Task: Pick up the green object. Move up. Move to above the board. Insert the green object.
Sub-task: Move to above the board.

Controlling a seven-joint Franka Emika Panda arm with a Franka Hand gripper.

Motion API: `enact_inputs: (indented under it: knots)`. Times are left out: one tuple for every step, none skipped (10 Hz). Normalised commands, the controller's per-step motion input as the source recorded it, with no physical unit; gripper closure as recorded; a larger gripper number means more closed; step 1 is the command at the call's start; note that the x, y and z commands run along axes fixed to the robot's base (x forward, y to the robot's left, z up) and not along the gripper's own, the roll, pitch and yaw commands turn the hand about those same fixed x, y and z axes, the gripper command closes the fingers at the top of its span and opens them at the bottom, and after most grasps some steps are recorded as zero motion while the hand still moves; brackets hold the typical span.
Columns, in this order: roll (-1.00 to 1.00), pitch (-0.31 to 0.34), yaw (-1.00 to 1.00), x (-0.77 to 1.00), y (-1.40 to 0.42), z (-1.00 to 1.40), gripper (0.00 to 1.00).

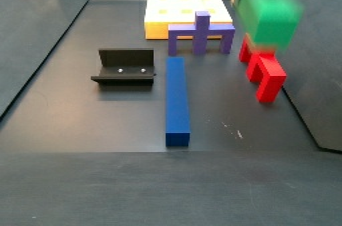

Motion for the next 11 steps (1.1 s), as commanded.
enact_inputs:
  knots:
    - [0.01, 0.06, 0.0, -0.01, -0.01, 1.4, 1.0]
    - [0.01, 0.057, 0.0, 0.01, 0.0, 0.77, 1.0]
    - [0.01, 0.059, 0.0, 0.04, 0.01, 0.23, 1.0]
    - [-0.06, 0.094, 0.19, 0.3, -1.4, 0.16, 1.0]
    - [-0.04, 0.103, 0.17, 0.29, -1.4, 0.16, 1.0]
    - [-0.01, 0.099, 0.11, 0.29, -1.4, 0.16, 1.0]
    - [-0.05, 0.087, 0.08, 0.3, -1.4, 0.17, 1.0]
    - [0.0, 0.093, 0.03, 0.31, -1.4, 0.17, 1.0]
    - [0.0, 0.104, 0.02, 0.31, -1.4, 0.17, 1.0]
    - [-0.01, 0.145, 0.01, 0.35, -1.4, 0.18, 1.0]
    - [-0.01, 0.151, 0.01, 0.35, -1.4, 0.18, 1.0]
